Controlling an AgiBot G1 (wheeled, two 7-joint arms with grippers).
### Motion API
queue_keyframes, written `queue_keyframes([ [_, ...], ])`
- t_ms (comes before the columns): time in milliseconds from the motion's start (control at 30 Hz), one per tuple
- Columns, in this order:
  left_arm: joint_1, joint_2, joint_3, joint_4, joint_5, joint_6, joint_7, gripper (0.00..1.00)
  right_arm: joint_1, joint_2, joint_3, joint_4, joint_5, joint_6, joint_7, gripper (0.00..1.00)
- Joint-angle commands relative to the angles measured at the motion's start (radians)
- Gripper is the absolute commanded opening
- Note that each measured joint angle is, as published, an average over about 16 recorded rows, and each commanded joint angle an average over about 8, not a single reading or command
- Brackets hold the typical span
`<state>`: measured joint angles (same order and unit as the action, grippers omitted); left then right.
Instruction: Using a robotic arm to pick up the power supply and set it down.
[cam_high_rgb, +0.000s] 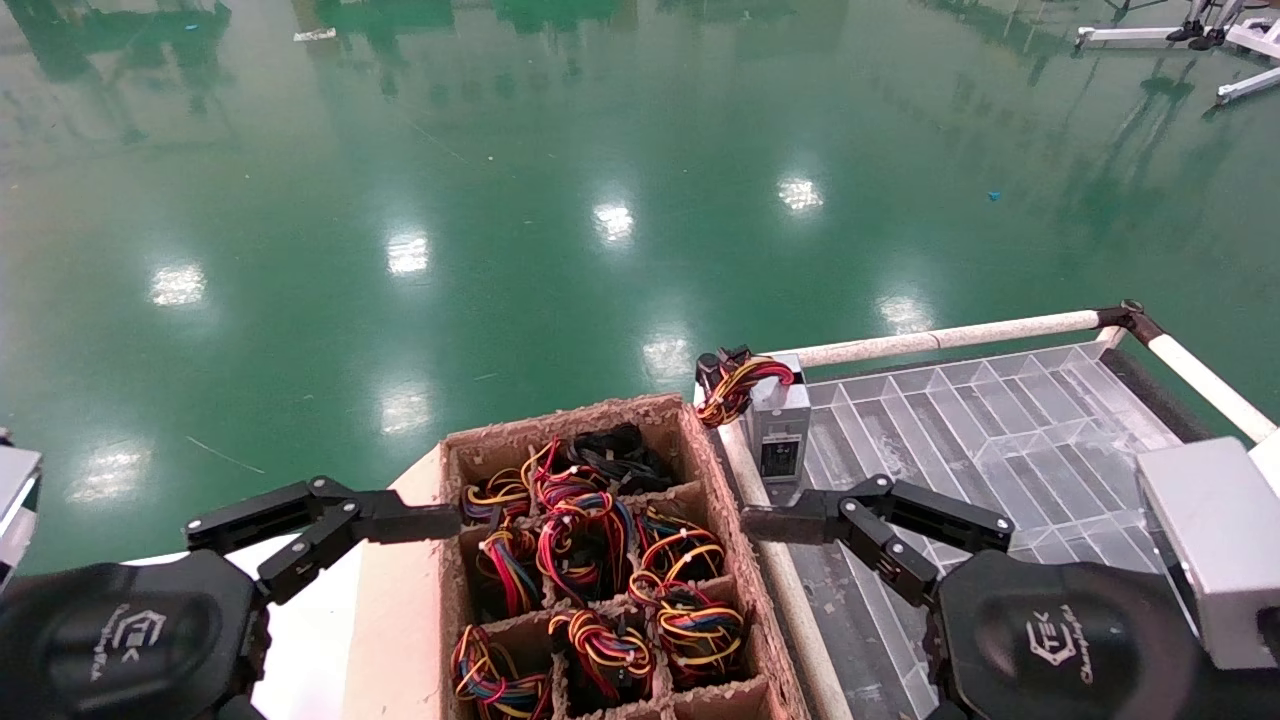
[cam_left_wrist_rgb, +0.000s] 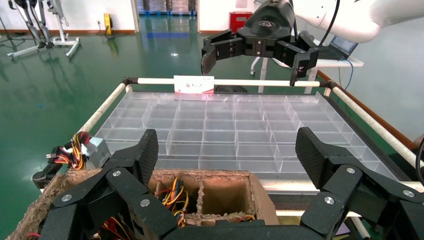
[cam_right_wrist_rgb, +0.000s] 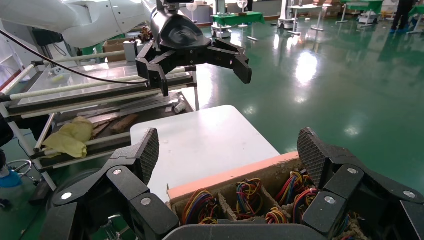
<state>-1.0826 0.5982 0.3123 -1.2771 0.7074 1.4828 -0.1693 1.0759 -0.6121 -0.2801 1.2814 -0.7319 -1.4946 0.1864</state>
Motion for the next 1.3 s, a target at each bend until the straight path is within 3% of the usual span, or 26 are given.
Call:
queue_keyframes([
  [33, 0.0, 0.0, 0.0, 0.0, 0.0, 0.0, 0.0, 1.0, 0.0, 0.0, 0.0, 0.0, 0.0, 0.0, 0.0, 1.0],
  [733, 0.0, 0.0, 0.0, 0.0, 0.0, 0.0, 0.0, 0.99, 0.0, 0.0, 0.0, 0.0, 0.0, 0.0, 0.0, 1.0],
  [1000, 0.0, 0.0, 0.0, 0.0, 0.0, 0.0, 0.0, 0.02, 0.0, 0.0, 0.0, 0.0, 0.0, 0.0, 0.0, 1.0],
  [1300, 0.0, 0.0, 0.0, 0.0, 0.0, 0.0, 0.0, 0.0, 0.0, 0.0, 0.0, 0.0, 0.0, 0.0, 0.0, 1.0],
])
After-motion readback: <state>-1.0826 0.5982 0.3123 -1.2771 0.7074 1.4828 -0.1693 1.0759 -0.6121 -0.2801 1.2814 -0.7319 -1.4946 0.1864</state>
